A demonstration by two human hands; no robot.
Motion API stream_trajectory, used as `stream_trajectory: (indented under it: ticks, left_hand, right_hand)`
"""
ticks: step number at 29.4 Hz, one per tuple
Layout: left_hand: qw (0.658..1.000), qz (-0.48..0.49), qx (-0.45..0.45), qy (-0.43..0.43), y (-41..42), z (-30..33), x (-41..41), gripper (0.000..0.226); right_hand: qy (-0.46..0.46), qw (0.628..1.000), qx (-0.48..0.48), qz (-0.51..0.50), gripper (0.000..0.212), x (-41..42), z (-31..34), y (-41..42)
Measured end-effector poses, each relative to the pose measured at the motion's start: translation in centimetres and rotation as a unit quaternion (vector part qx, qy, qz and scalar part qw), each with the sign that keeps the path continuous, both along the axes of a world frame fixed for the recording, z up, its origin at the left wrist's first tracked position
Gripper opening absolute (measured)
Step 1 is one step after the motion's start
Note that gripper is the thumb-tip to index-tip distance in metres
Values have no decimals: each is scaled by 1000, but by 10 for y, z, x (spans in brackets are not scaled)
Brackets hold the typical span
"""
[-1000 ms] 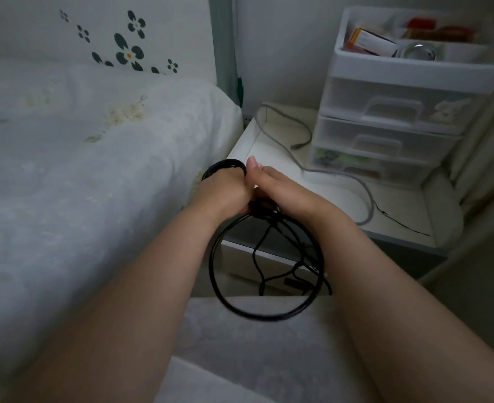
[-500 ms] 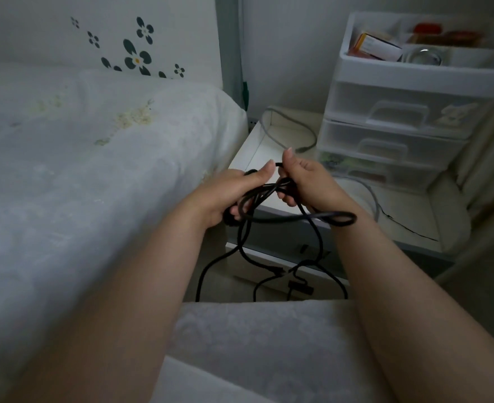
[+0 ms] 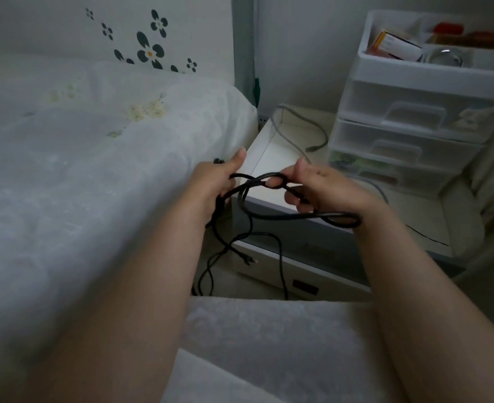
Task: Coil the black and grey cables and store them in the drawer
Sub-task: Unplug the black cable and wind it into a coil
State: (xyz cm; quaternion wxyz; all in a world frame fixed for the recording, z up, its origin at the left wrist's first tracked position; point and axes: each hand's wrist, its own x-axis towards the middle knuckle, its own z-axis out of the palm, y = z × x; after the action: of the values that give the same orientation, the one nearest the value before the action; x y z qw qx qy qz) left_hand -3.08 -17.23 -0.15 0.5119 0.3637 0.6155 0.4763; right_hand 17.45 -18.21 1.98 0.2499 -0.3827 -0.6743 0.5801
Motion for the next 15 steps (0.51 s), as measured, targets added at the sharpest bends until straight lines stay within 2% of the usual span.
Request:
stream_trajectory:
  ticks: [1, 2, 3, 4, 5, 6, 8, 9, 12, 14, 15]
  left_hand:
    - [996, 23, 30, 77, 2, 0, -1, 46]
    - [982, 38, 64, 171, 3, 1, 0, 48]
    - [958, 50, 100, 263, 1, 5, 1, 51]
    - [934, 57, 127, 328, -2, 9, 2, 51]
    - [916, 67, 144, 368, -5, 13, 1, 50]
    - [905, 78, 155, 389, -4, 14, -1, 51]
    - [899, 92, 161, 398, -4, 13, -8, 52]
    - [903, 99, 160, 385, -3, 13, -10, 53]
    - [928, 111, 159, 317, -2, 10, -12, 51]
    - [945, 83, 140, 285, -3, 10, -13, 49]
    - [955, 46, 125, 265, -4, 10, -14, 53]
  right_hand:
    - [-40, 999, 10, -15, 63, -3, 2, -3]
    - [-69, 996, 31, -38, 66, -7, 2, -4]
    - [-77, 993, 60, -62, 58, -11, 0, -5]
    - [-70, 990, 92, -84, 41, -15, -1, -5]
    - [-62, 988, 112, -91, 23, -18, -4, -4]
    - [-69, 987, 118, -79, 20, -19, -6, -3]
    - [-142, 982, 118, -30, 43, -23, -10, -1]
    - [-206, 971, 121, -4, 47, -26, -12, -2]
    - [-363, 921, 139, 29, 33, -36, -21, -2]
    - [-445, 872, 200, -29, 14, -39, -23, 2]
    - [-468, 848, 236, -79, 13, -40, -23, 5]
